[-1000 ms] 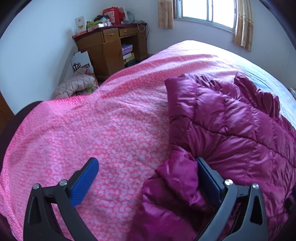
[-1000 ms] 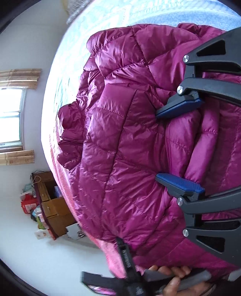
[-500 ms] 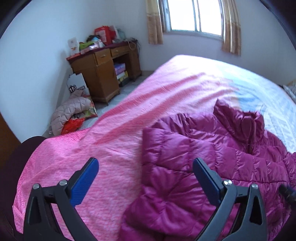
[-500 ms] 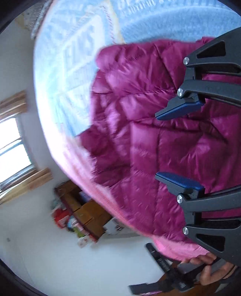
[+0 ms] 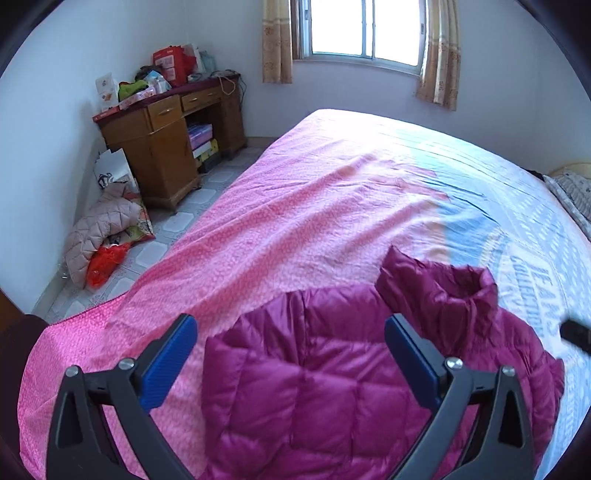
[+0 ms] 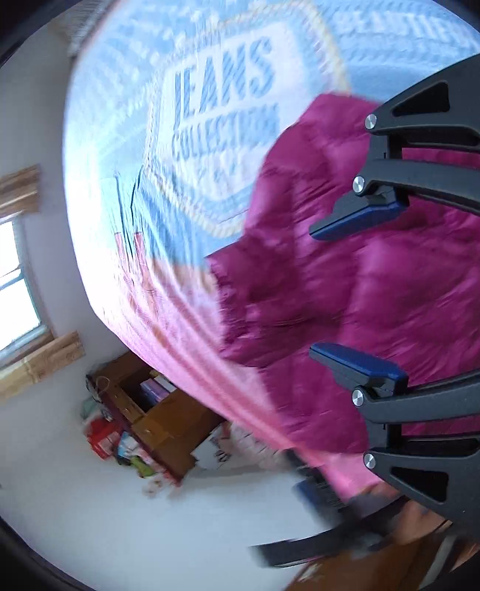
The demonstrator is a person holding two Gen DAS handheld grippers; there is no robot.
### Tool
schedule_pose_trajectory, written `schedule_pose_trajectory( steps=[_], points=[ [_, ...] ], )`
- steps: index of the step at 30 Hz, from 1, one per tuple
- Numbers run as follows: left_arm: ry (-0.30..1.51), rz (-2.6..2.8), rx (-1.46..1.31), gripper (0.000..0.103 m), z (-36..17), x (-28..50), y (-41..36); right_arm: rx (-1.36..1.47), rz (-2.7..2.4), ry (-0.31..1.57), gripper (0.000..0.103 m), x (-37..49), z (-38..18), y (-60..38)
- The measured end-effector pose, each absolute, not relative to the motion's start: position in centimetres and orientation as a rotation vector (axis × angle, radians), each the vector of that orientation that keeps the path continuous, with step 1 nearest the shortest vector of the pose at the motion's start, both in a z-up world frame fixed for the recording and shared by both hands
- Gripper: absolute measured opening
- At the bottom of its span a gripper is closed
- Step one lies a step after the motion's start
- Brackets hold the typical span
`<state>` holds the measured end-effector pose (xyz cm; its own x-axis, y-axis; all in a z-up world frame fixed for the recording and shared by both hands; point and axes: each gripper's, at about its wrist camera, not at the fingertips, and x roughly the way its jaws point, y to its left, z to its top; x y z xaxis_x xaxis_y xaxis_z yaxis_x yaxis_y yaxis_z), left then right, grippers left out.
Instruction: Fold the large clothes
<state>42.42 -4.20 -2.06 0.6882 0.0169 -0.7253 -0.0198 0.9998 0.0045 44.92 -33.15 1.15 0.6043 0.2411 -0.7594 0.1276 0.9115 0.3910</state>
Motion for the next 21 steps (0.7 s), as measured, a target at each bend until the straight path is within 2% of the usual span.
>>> schedule_pose_trajectory(
  steps=[6, 14, 15, 16, 17, 18, 21],
  points=[
    [0.908, 0.013, -0.116, 0.103, -5.0, 43.9, -3.3, 0.419, -0.079, 1.019, 0.059, 53.8, -2.4, -31.2],
    [0.947, 0.045, -0.098, 0.103, -8.6, 44.3, -3.6, 0.431, -0.132, 1.103, 0.059, 56.8, -7.4, -30.0],
    [0.951, 0.053, -0.070, 0.103, -9.1, 44.2, -3.9, 0.406, -0.125, 1.109, 0.056, 56.8, -7.4, -30.0],
    [0.954, 0.066, -0.030, 0.103, -9.6, 44.1, -4.3, 0.380, -0.124, 1.115, 0.048, 56.7, -7.5, -30.2],
    [0.953, 0.072, -0.008, 0.103, -9.7, 44.0, -4.5, 0.357, -0.128, 1.123, 0.026, 56.6, -7.4, -30.4],
    [0.948, 0.073, 0.010, 0.103, -9.8, 43.8, -4.7, 0.347, -0.123, 1.126, 0.022, 56.3, -7.4, -30.8],
    [0.923, 0.062, 0.024, 0.103, -9.6, 43.2, -4.9, 0.314, -0.074, 1.130, 0.017, 54.8, -6.8, -31.7]
  ],
)
